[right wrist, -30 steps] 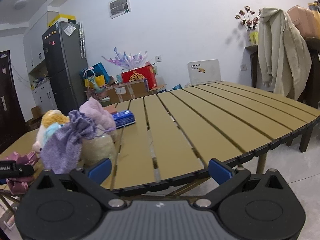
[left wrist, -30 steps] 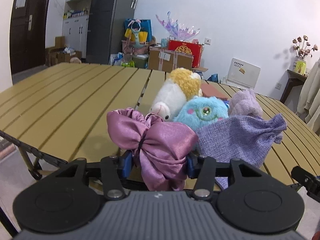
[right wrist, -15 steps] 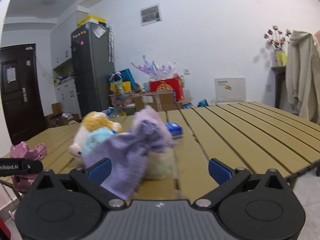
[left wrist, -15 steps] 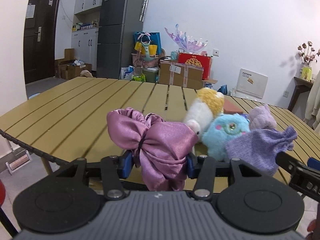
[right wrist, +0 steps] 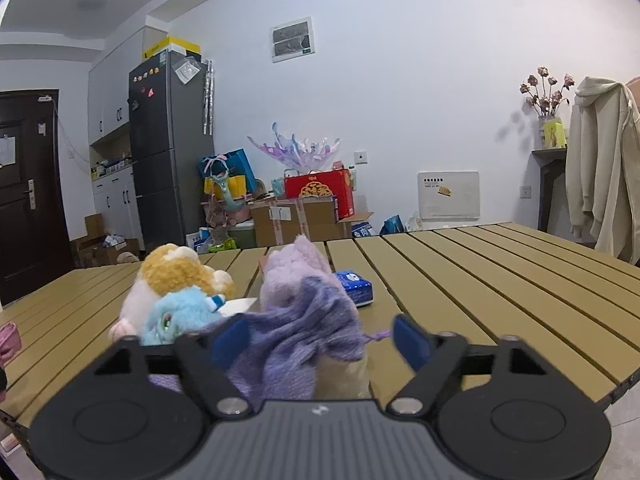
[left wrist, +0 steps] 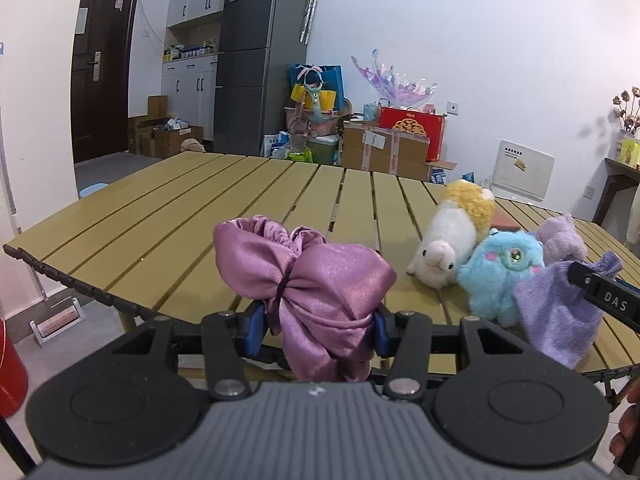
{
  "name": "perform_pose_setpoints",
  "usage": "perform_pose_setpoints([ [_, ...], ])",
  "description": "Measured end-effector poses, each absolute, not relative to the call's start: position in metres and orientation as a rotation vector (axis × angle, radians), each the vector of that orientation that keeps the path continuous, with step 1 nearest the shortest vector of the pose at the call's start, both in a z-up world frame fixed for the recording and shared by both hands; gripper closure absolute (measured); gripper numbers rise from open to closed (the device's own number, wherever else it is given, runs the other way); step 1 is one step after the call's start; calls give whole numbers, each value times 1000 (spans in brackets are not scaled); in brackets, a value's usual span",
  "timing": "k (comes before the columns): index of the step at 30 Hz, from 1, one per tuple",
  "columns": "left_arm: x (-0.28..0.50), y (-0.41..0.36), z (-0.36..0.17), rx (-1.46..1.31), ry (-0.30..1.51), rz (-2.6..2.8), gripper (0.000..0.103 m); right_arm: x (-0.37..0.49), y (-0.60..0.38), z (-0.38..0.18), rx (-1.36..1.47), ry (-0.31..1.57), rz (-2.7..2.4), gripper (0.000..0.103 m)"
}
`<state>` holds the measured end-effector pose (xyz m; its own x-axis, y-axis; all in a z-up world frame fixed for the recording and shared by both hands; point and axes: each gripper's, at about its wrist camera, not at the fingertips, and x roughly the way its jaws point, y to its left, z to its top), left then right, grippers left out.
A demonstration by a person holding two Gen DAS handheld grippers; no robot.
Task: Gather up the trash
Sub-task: 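Close the left tool on the pink bow while the right tool grasps the lavender pouch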
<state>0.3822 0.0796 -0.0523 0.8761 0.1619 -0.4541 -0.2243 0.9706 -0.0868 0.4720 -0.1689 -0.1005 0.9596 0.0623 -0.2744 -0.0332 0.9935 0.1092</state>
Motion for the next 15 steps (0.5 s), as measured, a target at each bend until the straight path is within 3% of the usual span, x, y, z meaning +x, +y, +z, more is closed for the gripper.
perform_pose_setpoints([
  [1,382,80,-52,-139,462,204,53,471,-169,-100,100,279,63,46],
  [3,381,80,-52,-138,460,202,53,469,-165,-99,79,267,68,51],
  [15,379,73,-54,-119,447,189,53,451,-169,-89,60,184,92,65],
])
